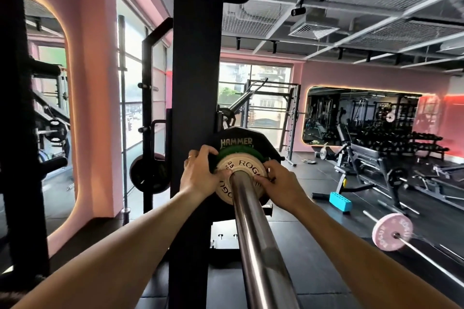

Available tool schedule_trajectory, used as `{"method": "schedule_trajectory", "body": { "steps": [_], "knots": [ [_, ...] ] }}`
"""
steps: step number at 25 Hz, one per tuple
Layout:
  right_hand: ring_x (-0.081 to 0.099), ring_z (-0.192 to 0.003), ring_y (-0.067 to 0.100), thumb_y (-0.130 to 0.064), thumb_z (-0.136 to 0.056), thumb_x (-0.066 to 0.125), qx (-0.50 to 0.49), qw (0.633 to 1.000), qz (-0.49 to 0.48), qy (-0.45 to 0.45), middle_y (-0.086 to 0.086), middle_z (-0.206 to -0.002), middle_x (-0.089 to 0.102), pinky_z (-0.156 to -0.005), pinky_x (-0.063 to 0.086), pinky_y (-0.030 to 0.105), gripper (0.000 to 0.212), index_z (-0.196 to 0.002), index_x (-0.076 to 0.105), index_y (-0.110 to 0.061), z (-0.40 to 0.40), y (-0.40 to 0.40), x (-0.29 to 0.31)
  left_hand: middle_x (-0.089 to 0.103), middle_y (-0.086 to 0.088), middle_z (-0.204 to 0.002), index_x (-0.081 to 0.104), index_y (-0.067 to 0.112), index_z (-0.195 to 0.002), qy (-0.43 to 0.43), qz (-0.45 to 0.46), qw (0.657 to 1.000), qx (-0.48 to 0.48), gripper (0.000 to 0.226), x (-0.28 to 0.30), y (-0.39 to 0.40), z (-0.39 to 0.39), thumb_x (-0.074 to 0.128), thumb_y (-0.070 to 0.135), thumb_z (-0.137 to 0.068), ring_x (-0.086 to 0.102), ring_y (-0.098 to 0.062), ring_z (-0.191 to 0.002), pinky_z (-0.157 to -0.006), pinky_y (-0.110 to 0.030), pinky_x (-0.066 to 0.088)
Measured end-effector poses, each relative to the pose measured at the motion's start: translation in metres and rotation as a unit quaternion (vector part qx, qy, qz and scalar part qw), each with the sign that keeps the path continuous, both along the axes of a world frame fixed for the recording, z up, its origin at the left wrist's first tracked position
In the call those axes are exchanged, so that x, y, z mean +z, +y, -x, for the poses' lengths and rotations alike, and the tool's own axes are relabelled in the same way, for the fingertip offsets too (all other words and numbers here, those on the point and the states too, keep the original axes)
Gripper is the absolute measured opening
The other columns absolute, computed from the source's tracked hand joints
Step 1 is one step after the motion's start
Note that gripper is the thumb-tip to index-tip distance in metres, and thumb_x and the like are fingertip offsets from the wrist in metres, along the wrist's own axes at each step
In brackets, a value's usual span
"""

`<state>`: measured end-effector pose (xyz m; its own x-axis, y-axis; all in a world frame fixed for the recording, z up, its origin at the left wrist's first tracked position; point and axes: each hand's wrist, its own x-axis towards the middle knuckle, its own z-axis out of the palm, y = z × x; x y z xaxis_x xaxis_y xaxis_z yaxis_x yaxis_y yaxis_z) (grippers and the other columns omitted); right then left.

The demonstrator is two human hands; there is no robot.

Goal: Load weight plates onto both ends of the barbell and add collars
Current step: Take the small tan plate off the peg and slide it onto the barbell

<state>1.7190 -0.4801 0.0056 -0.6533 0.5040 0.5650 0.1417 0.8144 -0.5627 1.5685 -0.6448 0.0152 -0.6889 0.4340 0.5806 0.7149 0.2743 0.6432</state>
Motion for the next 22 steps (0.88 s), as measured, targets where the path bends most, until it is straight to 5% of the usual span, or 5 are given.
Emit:
{"method": "schedule_trajectory", "body": {
  "steps": [7, 13, 16, 22],
  "knots": [
    [0.052, -0.063, -0.006, -0.025, -0.070, 0.091, -0.021, 0.995, -0.039, 0.089, -0.016, -0.077, 0.052, -0.057, 0.039, 0.015, 0.041, -0.087, 0.055, -0.031, 0.015, 0.017, -0.001, 0.037, 0.001, -0.111, 0.054, 0.030, -0.123, 0.039, 0.007, 0.999, 0.036, 0.060, -0.005, 0.010, 0.009, 0.086, 0.042, -0.074, 0.046, -0.030, -0.113, -0.086, -0.035, 0.042],
    [0.060, -0.077, 0.026, -0.026, -0.081, 0.080, -0.037, 0.996, -0.079, 0.025, 0.000, -0.084, 0.061, -0.063, 0.042, 0.032, 0.028, -0.097, 0.057, -0.019, 0.013, 0.010, 0.005, 0.041, -0.005, -0.115, 0.049, 0.030, -0.128, 0.029, 0.106, 0.991, 0.073, 0.059, 0.011, 0.010, -0.002, 0.080, 0.044, -0.080, 0.055, -0.034, -0.110, -0.092, -0.048, 0.053],
    [0.065, -0.091, 0.033, -0.031, -0.087, 0.070, -0.051, 0.998, -0.045, -0.013, 0.007, -0.096, 0.070, -0.073, 0.050, 0.035, 0.019, -0.100, 0.059, -0.021, 0.003, -0.004, 0.017, 0.055, -0.006, -0.123, 0.052, 0.028, -0.133, 0.019, 0.157, 0.986, 0.052, 0.060, 0.026, -0.002, -0.014, 0.076, 0.043, -0.080, 0.063, -0.031, -0.108, -0.093, -0.040, 0.053],
    [0.068, -0.100, 0.020, -0.033, -0.085, 0.071, 0.041, 0.997, -0.035, -0.054, 0.000, -0.106, 0.074, -0.086, 0.053, 0.030, 0.019, -0.102, 0.073, -0.025, -0.017, -0.020, 0.064, 0.069, 0.005, -0.090, 0.071, 0.030, -0.095, 0.040, 0.173, 0.984, 0.013, 0.025, 0.062, -0.056, -0.020, 0.087, 0.033, -0.075, 0.066, -0.015, -0.088, -0.070, -0.020, 0.044]
  ]
}}
